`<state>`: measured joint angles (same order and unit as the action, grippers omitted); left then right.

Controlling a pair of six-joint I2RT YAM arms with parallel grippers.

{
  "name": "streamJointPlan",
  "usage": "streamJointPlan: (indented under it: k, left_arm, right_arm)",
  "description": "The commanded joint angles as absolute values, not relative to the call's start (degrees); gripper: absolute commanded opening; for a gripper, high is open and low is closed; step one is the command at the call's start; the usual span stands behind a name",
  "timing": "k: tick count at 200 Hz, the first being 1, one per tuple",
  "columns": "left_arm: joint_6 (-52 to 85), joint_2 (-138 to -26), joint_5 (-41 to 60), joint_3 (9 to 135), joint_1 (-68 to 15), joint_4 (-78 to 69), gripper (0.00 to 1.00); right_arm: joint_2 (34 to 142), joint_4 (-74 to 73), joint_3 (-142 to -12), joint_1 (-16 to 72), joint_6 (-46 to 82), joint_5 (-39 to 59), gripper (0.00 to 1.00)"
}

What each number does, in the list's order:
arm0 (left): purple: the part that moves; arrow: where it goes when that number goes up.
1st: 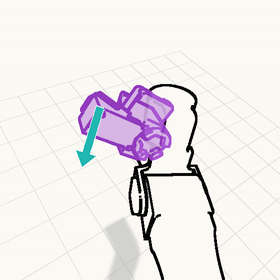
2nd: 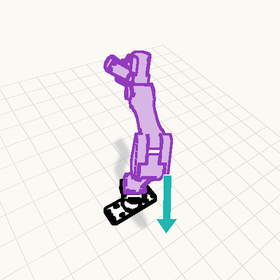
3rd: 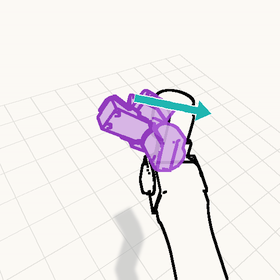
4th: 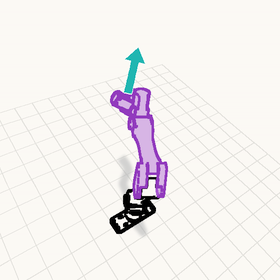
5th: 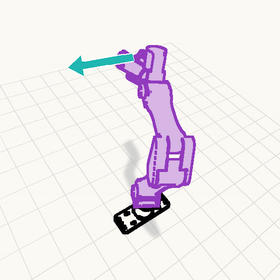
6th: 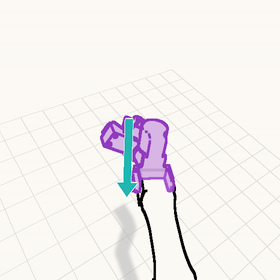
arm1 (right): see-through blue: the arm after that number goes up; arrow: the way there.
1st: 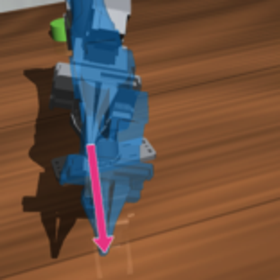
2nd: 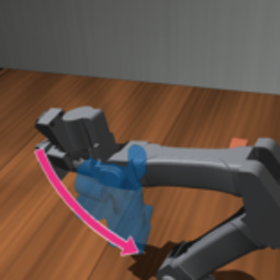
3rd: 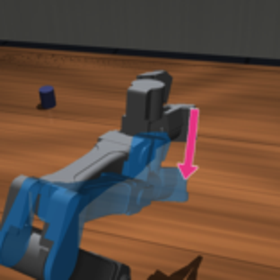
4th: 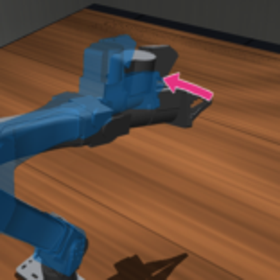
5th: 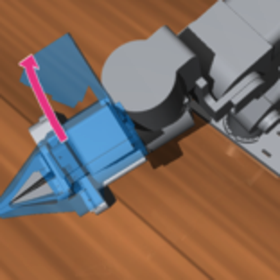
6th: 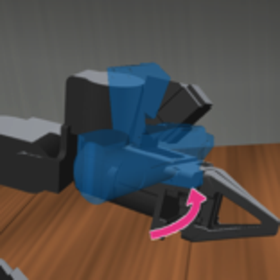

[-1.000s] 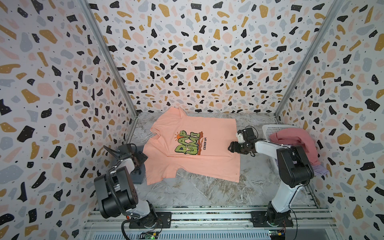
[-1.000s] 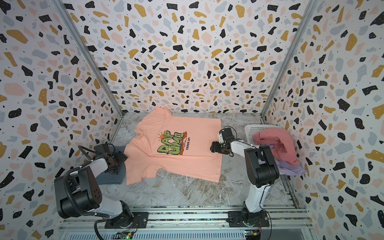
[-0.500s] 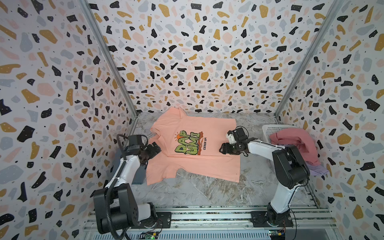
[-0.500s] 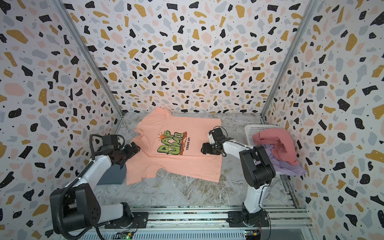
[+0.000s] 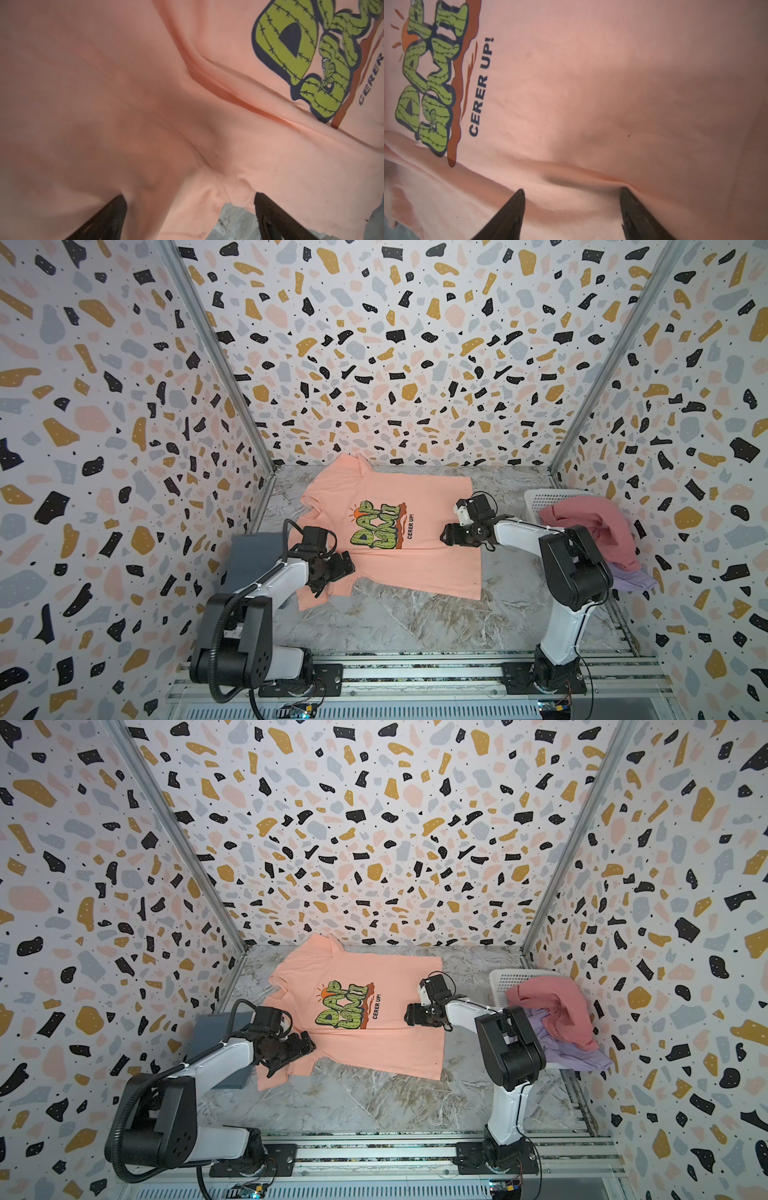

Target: Fold and stack the t-shirts

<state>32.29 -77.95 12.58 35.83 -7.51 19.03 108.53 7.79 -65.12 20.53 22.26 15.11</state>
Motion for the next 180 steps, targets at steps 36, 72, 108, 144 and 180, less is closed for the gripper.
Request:
streamJointPlan:
  k: [36, 72, 108, 144, 180]
  left_arm:
    - [38.06, -71.37, 16.21, 23.61, -17.67, 26.46, 0.98]
    - [39.88, -64.53, 24.22, 24.05, -21.01, 27.06, 0.98]
    - [38.05, -65.23, 25.85, 35.29, -21.14, 27.83, 0.98]
    - [33.97, -76.83, 16.08, 54.56, -18.76, 29.76, 0.98]
    - [33.70, -92.40, 6.80, 68.95, -17.51, 22.97, 0.98]
  right_arm:
    - [114.03, 14.90, -66.34, 14.12, 18.11, 10.15, 0.73]
    - [111.92, 16.84, -64.02, 12.80, 15.84, 8.14, 0.73]
    - [108.30, 16.11, -63.61, 11.68, 15.02, 10.98, 0.73]
    - [104.99, 12.70, -66.49, 11.69, 16.74, 15.62, 0.73]
    - [111.01, 10.71, -74.74, 11.69, 19.07, 19.15, 0.73]
